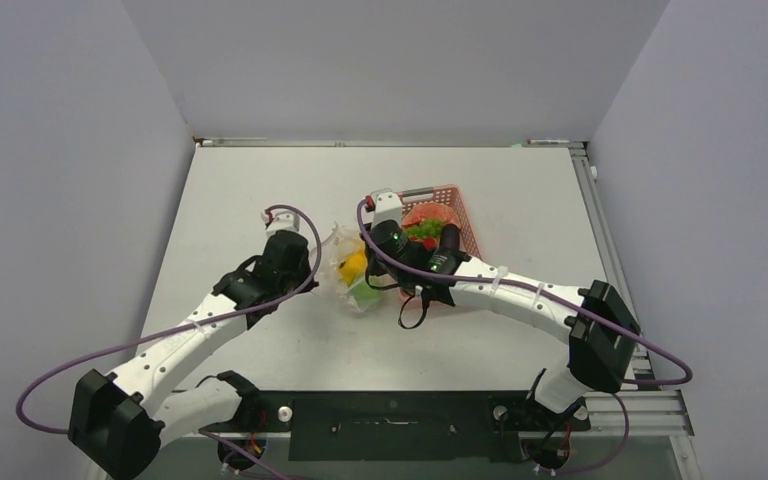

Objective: Place the food in the zip-top bag and seal the zipper
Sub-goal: Adjust the zipper food storage bag at the center of the board.

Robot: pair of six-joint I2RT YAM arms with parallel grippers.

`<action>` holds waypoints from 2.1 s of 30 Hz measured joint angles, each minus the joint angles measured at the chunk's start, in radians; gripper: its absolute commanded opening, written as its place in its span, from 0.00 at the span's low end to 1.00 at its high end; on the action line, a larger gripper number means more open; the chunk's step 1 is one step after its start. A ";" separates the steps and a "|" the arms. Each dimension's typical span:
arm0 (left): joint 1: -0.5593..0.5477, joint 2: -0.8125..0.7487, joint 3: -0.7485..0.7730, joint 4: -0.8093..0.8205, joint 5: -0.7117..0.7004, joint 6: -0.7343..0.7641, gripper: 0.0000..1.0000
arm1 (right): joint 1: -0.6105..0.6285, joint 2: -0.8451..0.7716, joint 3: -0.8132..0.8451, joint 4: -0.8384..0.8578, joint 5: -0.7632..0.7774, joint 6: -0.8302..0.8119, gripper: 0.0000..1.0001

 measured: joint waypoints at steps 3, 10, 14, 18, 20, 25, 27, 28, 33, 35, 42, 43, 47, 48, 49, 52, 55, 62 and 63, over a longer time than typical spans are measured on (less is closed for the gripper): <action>0.002 -0.011 0.040 0.000 0.013 0.000 0.00 | 0.000 -0.003 0.011 -0.003 0.000 -0.001 0.05; 0.003 -0.068 0.250 -0.023 0.013 0.060 0.00 | 0.001 -0.041 0.095 -0.016 0.001 -0.018 0.05; 0.004 -0.112 0.293 -0.029 0.000 0.084 0.00 | 0.002 -0.090 0.130 -0.006 0.000 -0.030 0.05; 0.006 -0.127 0.258 -0.030 -0.004 0.083 0.00 | 0.002 -0.101 0.131 0.003 0.001 -0.032 0.05; 0.009 -0.125 0.200 -0.028 -0.003 0.068 0.00 | 0.002 -0.090 0.120 0.016 0.000 -0.029 0.05; 0.020 -0.102 0.064 -0.037 0.009 0.029 0.00 | 0.002 -0.030 0.064 0.038 -0.013 -0.016 0.05; 0.026 -0.092 0.051 -0.046 0.017 0.021 0.00 | 0.002 0.002 0.049 0.036 -0.025 -0.008 0.05; 0.030 -0.090 0.052 -0.043 0.021 0.020 0.00 | 0.002 0.014 0.046 0.031 -0.028 -0.005 0.05; 0.042 -0.091 0.097 -0.050 0.036 0.039 0.00 | 0.002 0.016 0.047 0.024 -0.034 -0.002 0.05; 0.049 -0.091 0.136 -0.055 0.040 0.056 0.00 | 0.002 0.014 0.056 0.021 -0.034 -0.005 0.05; 0.086 -0.093 0.251 -0.060 0.054 0.114 0.00 | 0.002 -0.033 0.116 0.000 -0.014 -0.031 0.05; 0.090 -0.095 0.256 -0.060 0.056 0.121 0.00 | 0.002 -0.046 0.120 -0.001 -0.011 -0.034 0.05; 0.101 -0.098 0.261 -0.068 0.059 0.148 0.00 | 0.002 -0.082 0.140 0.002 0.002 -0.043 0.05; 0.105 -0.098 0.261 -0.076 0.060 0.155 0.00 | 0.002 -0.085 0.142 0.005 0.003 -0.044 0.05; 0.108 -0.098 0.261 -0.082 0.060 0.163 0.00 | 0.002 -0.087 0.142 0.011 0.004 -0.044 0.05; 0.125 -0.098 0.261 -0.097 0.060 0.185 0.00 | 0.002 -0.085 0.142 0.014 0.004 -0.044 0.05; 0.143 -0.098 0.274 -0.112 0.061 0.208 0.00 | 0.002 -0.082 0.142 0.016 0.004 -0.043 0.05; 0.153 -0.092 0.323 -0.121 0.053 0.251 0.00 | 0.002 -0.047 0.142 0.035 0.000 -0.034 0.05; 0.153 -0.092 0.325 -0.121 0.048 0.254 0.00 | 0.002 -0.035 0.142 0.042 -0.004 -0.031 0.05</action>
